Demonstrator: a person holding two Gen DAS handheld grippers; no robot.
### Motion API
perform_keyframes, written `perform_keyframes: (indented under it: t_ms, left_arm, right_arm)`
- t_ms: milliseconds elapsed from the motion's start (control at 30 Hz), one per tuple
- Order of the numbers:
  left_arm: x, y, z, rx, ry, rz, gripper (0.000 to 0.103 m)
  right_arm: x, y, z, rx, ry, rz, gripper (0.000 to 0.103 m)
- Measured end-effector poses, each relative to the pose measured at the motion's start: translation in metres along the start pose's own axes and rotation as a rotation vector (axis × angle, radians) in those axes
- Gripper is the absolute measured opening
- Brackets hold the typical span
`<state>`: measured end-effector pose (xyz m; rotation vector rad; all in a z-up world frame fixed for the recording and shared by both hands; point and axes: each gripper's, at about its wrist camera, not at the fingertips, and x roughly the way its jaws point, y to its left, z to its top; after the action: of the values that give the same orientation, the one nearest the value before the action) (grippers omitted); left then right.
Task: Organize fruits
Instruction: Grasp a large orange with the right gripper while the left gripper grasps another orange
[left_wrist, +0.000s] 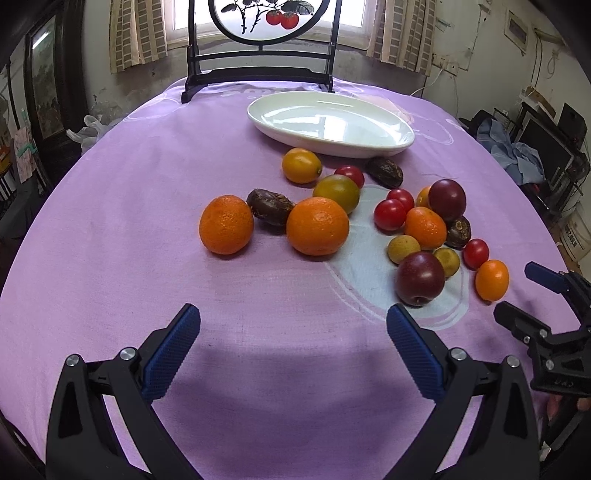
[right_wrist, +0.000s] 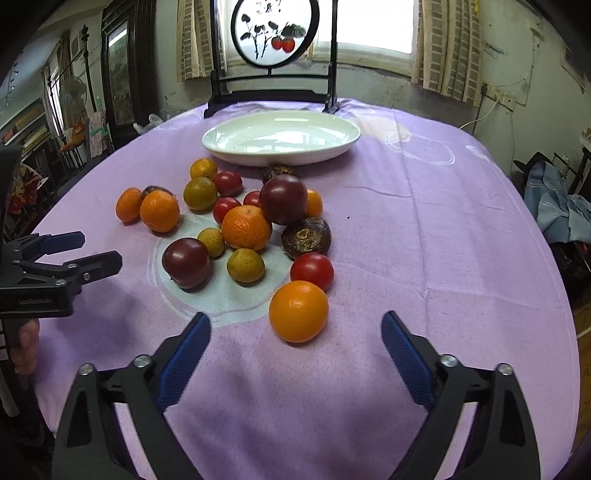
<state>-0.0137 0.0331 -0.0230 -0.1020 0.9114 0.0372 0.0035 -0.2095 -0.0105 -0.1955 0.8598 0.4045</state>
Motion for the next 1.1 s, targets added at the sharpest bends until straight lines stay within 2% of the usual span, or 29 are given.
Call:
perform_keyframes:
  t_ms: [100,167,200,233,300,533,933,967,1000,1033,1100]
  left_arm:
    - [0.002,0.009,0.000,0.006,0.001,-0.009,0.099]
    - [0.004,0.016,0.002,0.005,0.004,-0.007,0.099]
    - [0.006,0.019,0.003,0.001,0.006,-0.004,0.099]
    - [0.008,0.022,0.004,-0.006,0.008,0.000,0.099]
    - [0.011,0.027,0.006,-0.023,0.019,0.010,0.099]
    - [0.022,0.035,0.013,-0.050,0.048,0.009,0.099]
    - [0.044,0.053,0.032,-0.046,0.060,0.064,0.099]
    - [0.046,0.053,0.034,-0.040,0.063,0.059,0.098]
    - [0.048,0.052,0.036,-0.034,0.065,0.052,0.092]
    - [0.051,0.051,0.039,-0.028,0.069,0.045,0.081]
    - [0.056,0.050,0.044,-0.021,0.071,0.052,0.078]
  right_arm:
    - [0.014,0.001,0.004,-0.012,0.049,0.015,0.076]
    - [0.022,0.001,0.005,-0.008,0.074,0.021,0.063]
    - [0.026,0.000,0.005,0.000,0.091,0.037,0.049]
    - [0.030,-0.001,0.005,0.007,0.103,0.036,0.043]
    - [0.030,-0.002,0.006,0.009,0.092,0.031,0.038]
    - [0.020,0.000,0.000,0.039,0.063,0.132,0.038]
    - [0.007,0.002,-0.006,0.036,0.032,0.162,0.038]
    - [0.007,0.003,-0.006,0.033,0.033,0.164,0.038]
    - [0.008,0.004,-0.006,0.031,0.035,0.167,0.038]
    - [0.009,0.005,-0.005,0.028,0.037,0.169,0.038]
    - [0.010,0.006,-0.005,0.023,0.042,0.172,0.038]
